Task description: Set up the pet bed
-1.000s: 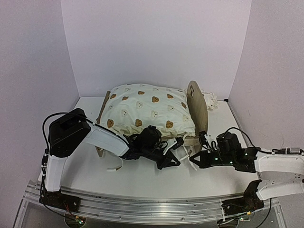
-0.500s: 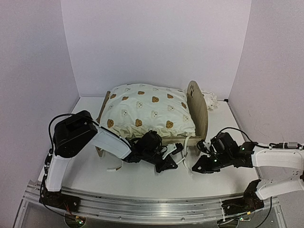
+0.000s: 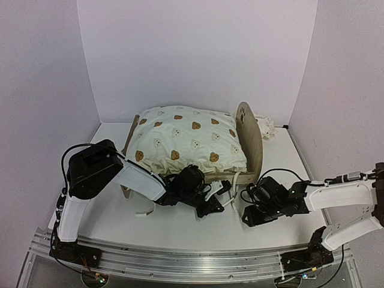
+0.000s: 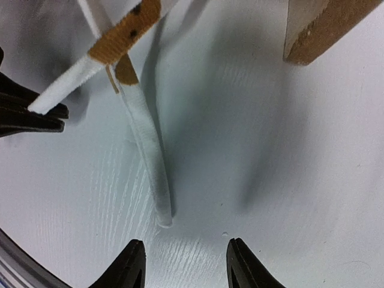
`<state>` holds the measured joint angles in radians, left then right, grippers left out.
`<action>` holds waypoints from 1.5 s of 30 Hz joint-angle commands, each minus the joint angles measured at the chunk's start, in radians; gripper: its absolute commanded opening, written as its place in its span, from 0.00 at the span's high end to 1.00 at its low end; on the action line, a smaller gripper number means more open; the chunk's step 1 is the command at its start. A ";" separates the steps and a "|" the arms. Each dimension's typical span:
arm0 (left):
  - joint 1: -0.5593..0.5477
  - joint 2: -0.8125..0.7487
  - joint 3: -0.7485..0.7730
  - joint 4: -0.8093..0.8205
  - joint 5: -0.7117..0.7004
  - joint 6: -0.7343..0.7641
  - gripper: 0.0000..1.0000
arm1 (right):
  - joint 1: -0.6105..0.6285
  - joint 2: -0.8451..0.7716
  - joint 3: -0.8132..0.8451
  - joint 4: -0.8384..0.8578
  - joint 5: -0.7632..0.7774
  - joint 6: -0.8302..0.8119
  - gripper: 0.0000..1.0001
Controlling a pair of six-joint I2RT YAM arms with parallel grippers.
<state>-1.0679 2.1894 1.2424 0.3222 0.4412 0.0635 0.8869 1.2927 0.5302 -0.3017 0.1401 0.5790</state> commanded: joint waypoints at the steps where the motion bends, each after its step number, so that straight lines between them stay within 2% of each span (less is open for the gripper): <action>1: -0.001 -0.016 0.001 0.027 -0.011 0.008 1.00 | 0.017 0.060 0.068 -0.003 0.093 -0.067 0.54; 4: -0.001 -0.013 0.005 0.028 -0.009 0.005 1.00 | 0.028 0.128 0.102 -0.004 0.073 -0.109 0.54; 10: -0.001 -0.013 0.007 0.028 -0.010 -0.002 1.00 | 0.033 0.191 0.077 0.003 0.037 -0.082 0.59; 12: -0.001 -0.014 0.003 0.028 -0.009 -0.007 1.00 | 0.033 0.202 0.057 0.000 0.039 -0.060 0.68; 15: -0.001 -0.015 0.000 0.023 -0.007 -0.010 1.00 | 0.033 0.197 0.036 -0.009 0.041 -0.029 0.93; 17: -0.001 -0.014 0.000 0.021 -0.007 -0.010 1.00 | 0.032 0.176 0.032 -0.011 0.042 -0.018 1.00; 21: -0.001 -0.008 0.002 0.021 -0.009 -0.003 1.00 | 0.013 0.109 0.064 -0.014 0.020 -0.035 1.00; 29: -0.001 0.001 0.018 0.020 -0.011 0.016 1.00 | -0.147 -0.047 0.076 -0.017 -0.170 0.022 1.00; 35: -0.001 0.003 0.016 0.011 0.011 0.055 1.00 | -0.172 -0.091 0.099 -0.019 -0.237 0.043 1.00; 37: -0.001 -0.003 0.012 0.008 0.019 0.075 0.91 | -0.172 -0.102 0.113 -0.019 -0.241 0.054 1.00; 40: -0.001 -0.025 0.008 0.006 0.006 0.101 0.64 | -0.172 -0.113 0.135 -0.019 -0.229 0.075 1.00; 45: -0.001 -0.137 -0.068 0.053 -0.008 0.124 0.53 | -0.172 -0.128 0.162 -0.019 -0.188 0.108 1.00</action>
<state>-1.0679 2.1804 1.2334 0.3183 0.4401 0.1505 0.7216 1.1958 0.6380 -0.3248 -0.0791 0.6461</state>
